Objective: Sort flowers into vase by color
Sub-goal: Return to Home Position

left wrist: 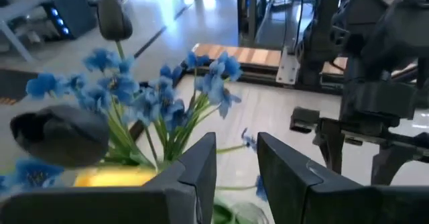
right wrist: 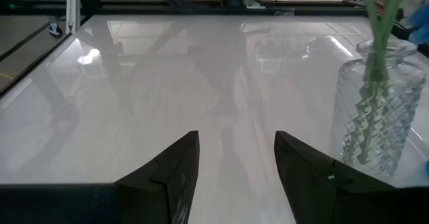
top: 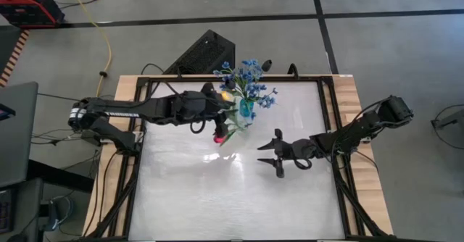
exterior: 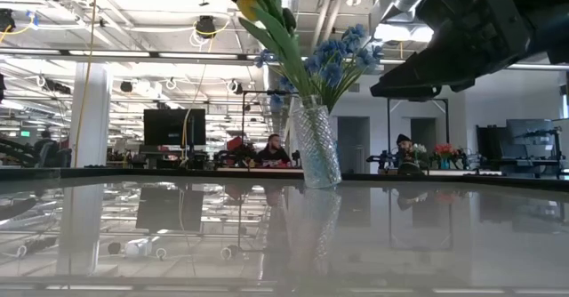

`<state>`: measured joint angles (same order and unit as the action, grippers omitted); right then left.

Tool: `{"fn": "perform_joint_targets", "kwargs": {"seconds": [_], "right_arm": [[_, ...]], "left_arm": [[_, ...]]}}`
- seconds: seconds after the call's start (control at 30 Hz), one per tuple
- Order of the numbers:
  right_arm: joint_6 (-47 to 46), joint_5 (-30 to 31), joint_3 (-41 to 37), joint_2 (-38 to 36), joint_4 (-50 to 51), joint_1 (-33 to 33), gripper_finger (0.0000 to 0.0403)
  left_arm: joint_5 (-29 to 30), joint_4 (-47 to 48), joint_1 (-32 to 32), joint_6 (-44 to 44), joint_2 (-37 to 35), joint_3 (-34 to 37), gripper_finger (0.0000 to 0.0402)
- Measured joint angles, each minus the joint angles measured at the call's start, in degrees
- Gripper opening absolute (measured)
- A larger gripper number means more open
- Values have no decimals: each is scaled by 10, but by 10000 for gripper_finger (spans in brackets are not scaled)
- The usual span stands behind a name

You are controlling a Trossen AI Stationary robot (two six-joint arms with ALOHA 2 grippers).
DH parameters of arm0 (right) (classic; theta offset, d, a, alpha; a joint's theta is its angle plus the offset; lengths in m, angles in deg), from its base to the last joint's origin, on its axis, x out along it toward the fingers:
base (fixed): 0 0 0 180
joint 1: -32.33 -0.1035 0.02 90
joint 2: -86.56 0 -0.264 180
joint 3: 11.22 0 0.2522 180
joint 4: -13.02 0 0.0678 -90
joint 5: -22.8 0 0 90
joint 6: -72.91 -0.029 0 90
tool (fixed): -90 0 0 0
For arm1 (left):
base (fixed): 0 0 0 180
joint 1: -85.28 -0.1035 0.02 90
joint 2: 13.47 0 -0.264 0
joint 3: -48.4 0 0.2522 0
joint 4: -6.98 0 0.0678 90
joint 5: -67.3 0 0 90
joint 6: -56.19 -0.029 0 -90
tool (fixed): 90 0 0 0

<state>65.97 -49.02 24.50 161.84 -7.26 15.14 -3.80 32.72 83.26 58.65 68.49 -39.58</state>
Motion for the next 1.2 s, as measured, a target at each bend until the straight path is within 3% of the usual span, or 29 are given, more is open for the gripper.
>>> {"fn": "perform_joint_targets", "kwargs": {"seconds": [0.57,0.77,1.03,1.2], "right_arm": [[-1,4,0,0,-21,7,218],[0,33,0,5,-72,22,218],[43,100,1,94,-198,45,218],[57,105,14,159,-229,71,218]], "left_arm": [[-21,-24,-19,-16,26,3,98],[-25,-28,-30,-15,25,3,98],[-35,-38,-33,-14,25,2,98],[-36,-40,-33,-14,25,2,98]]}}
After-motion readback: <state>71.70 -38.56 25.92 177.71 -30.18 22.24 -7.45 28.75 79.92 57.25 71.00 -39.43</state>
